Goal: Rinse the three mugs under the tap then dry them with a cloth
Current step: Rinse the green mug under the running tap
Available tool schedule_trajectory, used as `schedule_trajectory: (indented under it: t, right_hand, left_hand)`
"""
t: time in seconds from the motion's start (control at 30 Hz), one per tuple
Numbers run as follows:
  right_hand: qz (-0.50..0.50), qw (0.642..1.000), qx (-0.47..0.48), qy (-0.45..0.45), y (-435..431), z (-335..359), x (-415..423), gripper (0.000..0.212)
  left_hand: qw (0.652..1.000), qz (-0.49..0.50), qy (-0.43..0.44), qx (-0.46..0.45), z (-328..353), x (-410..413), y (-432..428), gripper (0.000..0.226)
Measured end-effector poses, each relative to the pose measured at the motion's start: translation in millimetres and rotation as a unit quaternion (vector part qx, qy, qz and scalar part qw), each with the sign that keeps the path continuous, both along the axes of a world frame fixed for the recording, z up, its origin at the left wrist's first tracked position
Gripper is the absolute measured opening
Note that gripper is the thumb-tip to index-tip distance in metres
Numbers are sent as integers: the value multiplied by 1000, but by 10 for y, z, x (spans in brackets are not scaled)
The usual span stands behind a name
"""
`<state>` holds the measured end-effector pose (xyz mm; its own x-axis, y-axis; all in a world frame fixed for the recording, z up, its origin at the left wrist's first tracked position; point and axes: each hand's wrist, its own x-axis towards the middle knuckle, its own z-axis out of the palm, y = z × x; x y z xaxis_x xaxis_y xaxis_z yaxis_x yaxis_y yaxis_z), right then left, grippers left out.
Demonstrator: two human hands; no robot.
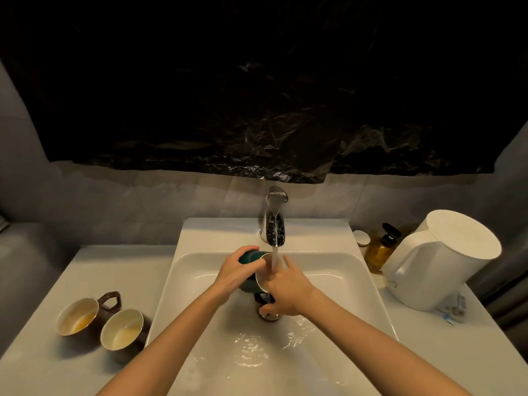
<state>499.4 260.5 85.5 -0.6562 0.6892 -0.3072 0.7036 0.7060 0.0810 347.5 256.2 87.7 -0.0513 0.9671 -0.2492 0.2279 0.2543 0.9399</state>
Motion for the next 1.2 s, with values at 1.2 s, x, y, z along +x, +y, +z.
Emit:
schedule_trajectory:
  t: [1.2]
  right_hand:
    - [-355, 796, -30, 489, -304, -411, -326, 45]
  left_hand:
    - [991, 116, -67, -28, -5, 297, -332, 38]
